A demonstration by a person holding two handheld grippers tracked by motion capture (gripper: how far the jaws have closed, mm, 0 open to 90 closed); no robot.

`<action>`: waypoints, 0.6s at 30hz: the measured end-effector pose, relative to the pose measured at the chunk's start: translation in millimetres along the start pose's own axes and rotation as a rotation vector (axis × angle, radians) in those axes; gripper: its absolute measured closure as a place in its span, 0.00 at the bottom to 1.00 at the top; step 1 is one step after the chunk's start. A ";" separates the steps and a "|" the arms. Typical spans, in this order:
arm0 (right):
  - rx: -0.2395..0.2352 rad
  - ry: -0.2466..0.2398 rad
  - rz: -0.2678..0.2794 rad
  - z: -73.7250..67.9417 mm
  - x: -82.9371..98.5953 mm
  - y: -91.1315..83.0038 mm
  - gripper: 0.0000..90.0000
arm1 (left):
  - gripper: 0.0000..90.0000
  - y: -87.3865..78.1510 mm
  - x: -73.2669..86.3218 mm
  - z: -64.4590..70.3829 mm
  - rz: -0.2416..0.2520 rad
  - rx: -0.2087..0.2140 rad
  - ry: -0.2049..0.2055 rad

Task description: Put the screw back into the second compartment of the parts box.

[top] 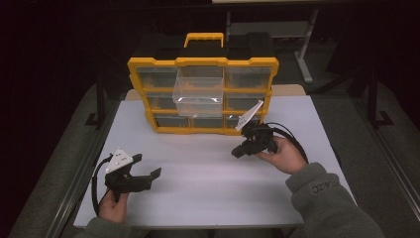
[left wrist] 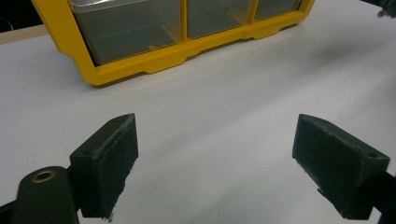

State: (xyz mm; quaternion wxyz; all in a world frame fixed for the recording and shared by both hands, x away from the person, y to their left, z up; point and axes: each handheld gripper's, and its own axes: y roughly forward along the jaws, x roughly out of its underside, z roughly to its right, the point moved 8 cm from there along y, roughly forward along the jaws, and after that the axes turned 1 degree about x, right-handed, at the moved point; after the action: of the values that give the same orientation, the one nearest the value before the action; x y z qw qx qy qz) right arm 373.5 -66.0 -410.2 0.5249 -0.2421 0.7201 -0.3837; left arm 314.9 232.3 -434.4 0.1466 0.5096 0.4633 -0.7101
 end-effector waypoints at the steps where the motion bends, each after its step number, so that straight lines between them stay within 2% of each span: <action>1: 0.002 -0.004 0.003 0.9 -1.0 -2.7 0.97 | 0.15 0.0 0.0 0.2 0.000 0.000 -0.001; 11: 0.012 -0.010 0.012 4.5 -14.2 -31.0 0.97 | 0.15 0.4 -1.1 -0.8 0.010 -0.002 -0.003; 18: 0.017 -0.021 0.023 6.2 -26.1 -49.4 0.97 | 0.15 0.5 -0.7 -1.3 -0.001 -0.001 0.000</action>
State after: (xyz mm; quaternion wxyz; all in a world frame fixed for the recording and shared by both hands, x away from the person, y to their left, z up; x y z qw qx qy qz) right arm 385.3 -77.3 -356.5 0.5390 -0.2333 0.7139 -0.3813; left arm 316.3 233.0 -434.1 0.1466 0.5094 0.4639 -0.7098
